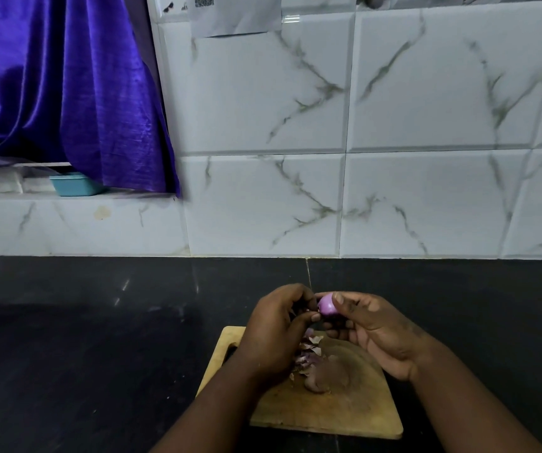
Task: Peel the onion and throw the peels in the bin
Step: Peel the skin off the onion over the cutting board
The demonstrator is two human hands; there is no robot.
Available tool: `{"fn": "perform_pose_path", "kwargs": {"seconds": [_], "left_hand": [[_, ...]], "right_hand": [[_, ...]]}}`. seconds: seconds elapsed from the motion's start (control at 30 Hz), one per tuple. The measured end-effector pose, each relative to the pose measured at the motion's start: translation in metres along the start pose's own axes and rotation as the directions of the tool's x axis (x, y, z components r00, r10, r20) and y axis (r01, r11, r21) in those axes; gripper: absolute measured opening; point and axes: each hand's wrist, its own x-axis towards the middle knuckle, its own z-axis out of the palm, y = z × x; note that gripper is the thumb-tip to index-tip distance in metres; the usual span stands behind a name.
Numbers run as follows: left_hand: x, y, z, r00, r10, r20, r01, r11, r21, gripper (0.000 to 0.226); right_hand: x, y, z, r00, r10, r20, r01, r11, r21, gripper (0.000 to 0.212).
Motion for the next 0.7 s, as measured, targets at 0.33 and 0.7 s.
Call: {"fn": "perform_pose_path", "kwargs": {"seconds": [0.33,0.7], "left_hand": [[0.001,-0.001,0.006,0.98,-0.13,-0.15,0.103,0.98,-0.172,0.026],[-0.001,0.006,0.009,0.98,-0.102,-0.169,0.062,0.971,-0.229,0.026]], "right_hand": [[0.006,0.011,0.019,0.945,-0.245,-0.215,0.2,0.957,-0.21,0.044],[0.004,0.007,0.025,0.929,-0.153,-0.336,0.129,0.987,-0.094,0.053]]}}
